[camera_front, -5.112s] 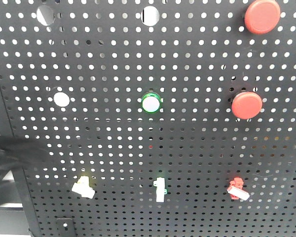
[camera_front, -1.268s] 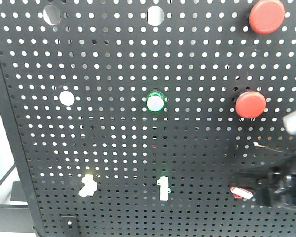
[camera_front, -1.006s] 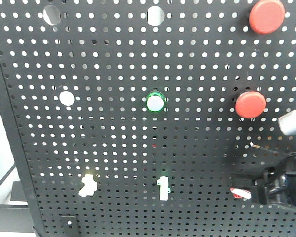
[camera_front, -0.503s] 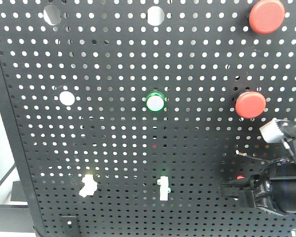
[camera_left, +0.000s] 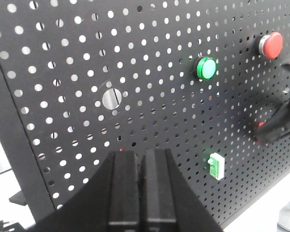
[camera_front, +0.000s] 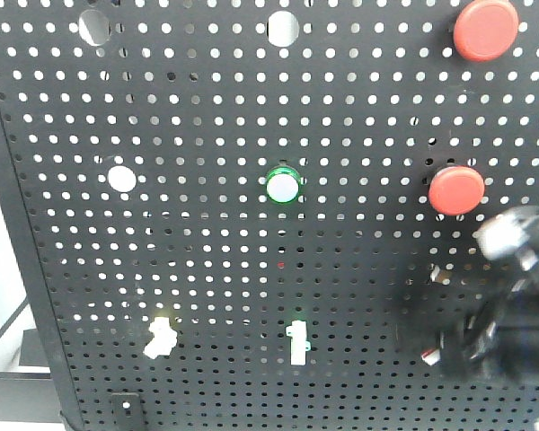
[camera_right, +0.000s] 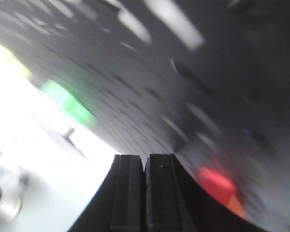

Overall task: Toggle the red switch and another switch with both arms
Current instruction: 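Push the red switch's white lever with the right gripper, then pull the right gripper back away from the pegboard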

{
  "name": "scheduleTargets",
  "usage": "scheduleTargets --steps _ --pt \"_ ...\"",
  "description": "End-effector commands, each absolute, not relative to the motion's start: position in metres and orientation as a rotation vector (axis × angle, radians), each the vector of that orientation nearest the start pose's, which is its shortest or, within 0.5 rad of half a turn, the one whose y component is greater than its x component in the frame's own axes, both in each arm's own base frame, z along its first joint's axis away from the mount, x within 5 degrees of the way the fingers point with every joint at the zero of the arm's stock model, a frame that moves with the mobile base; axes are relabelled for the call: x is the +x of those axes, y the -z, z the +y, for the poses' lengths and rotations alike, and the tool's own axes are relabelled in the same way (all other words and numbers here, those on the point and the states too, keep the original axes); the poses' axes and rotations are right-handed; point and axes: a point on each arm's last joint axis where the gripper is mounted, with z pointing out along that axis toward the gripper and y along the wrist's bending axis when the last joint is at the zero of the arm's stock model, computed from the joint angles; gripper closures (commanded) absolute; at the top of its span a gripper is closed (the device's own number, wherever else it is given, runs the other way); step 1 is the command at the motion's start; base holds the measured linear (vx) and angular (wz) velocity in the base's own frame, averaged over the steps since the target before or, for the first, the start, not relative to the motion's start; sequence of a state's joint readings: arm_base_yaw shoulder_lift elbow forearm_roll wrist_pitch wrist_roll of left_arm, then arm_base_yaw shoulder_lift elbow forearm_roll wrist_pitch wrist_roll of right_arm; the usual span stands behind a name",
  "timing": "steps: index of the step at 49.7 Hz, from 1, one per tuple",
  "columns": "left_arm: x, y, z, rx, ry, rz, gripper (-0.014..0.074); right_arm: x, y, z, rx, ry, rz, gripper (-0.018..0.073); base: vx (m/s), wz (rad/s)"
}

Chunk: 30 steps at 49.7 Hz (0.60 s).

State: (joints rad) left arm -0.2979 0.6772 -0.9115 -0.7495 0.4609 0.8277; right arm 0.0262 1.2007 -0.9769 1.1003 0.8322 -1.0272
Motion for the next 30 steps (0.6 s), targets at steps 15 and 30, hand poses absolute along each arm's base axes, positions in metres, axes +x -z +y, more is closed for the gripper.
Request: scheduleTargets --steps 15,30 --pt "0.106 -0.439 -0.061 0.524 0.41 1.467 0.0603 0.18 -0.427 0.059 -0.517 -0.556 1.607 0.0566 0.0 0.0" --pt "0.103 -0.428 -0.064 0.626 0.388 1.545 0.0603 0.112 -0.446 0.038 -0.48 -0.193 1.559 0.0566 0.0 0.0"
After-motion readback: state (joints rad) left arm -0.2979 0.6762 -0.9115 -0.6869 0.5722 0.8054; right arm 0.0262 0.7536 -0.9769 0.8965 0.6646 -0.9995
